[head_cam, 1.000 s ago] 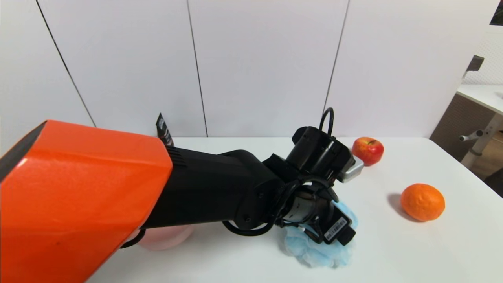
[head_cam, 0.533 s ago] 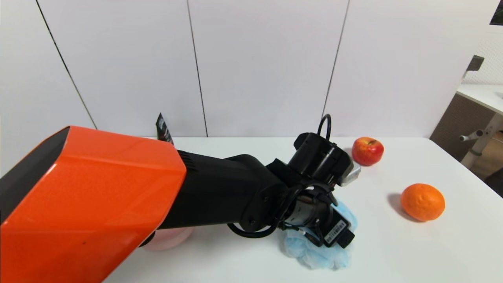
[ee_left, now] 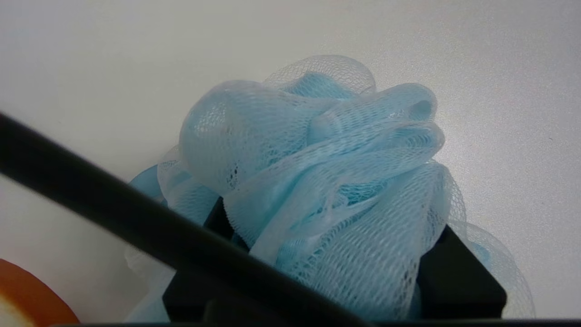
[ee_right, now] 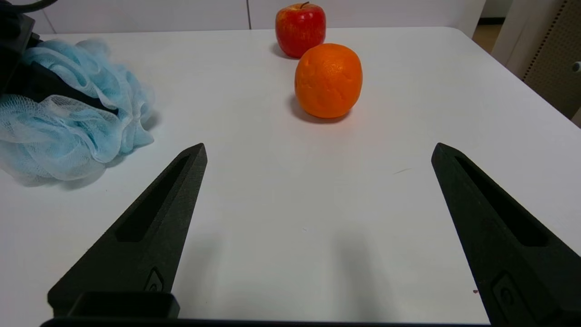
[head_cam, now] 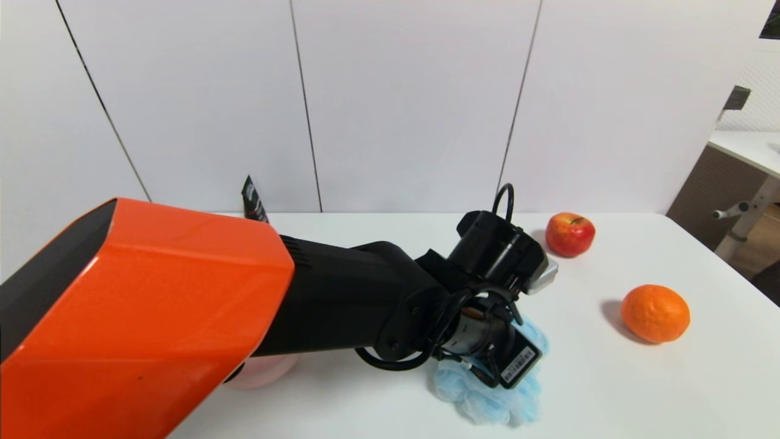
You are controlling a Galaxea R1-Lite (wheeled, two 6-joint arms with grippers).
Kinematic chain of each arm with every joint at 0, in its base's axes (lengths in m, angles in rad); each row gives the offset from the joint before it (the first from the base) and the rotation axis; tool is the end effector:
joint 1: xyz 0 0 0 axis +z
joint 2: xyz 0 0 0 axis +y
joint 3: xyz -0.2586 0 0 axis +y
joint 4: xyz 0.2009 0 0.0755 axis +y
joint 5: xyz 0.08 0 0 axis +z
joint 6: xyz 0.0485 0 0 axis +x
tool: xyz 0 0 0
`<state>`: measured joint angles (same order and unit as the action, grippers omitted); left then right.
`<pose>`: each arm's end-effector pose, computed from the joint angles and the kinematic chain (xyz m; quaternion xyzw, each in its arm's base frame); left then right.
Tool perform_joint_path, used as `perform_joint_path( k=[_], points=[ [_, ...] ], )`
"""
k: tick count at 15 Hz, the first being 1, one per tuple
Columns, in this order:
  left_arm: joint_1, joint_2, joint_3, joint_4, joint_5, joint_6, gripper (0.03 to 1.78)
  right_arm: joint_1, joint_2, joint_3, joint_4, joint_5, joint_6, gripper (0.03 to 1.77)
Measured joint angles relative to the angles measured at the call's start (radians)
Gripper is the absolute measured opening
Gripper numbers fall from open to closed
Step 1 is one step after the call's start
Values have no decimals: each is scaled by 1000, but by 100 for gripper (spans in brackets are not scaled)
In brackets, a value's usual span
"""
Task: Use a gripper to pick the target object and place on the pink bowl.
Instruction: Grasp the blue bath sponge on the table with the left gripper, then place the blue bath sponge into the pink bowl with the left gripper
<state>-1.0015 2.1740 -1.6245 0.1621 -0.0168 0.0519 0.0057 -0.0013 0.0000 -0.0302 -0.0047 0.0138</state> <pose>0.2445 -0.3835 0.0885 0.1858 0.2950 -0.4647 0.8139 0.0706 0.0002 0.0795 0.0070 -0.0157 0.0006 0.9999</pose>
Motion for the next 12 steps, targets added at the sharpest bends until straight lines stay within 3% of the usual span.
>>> perform_joint_path(
  k=[2,12],
  points=[
    [0,-4,1,-1,-3,0,43,0,0,0,0,0,0,171],
    [1,-124,-12,19,16,2,37,0,0,0,0,0,0,171]
  ],
)
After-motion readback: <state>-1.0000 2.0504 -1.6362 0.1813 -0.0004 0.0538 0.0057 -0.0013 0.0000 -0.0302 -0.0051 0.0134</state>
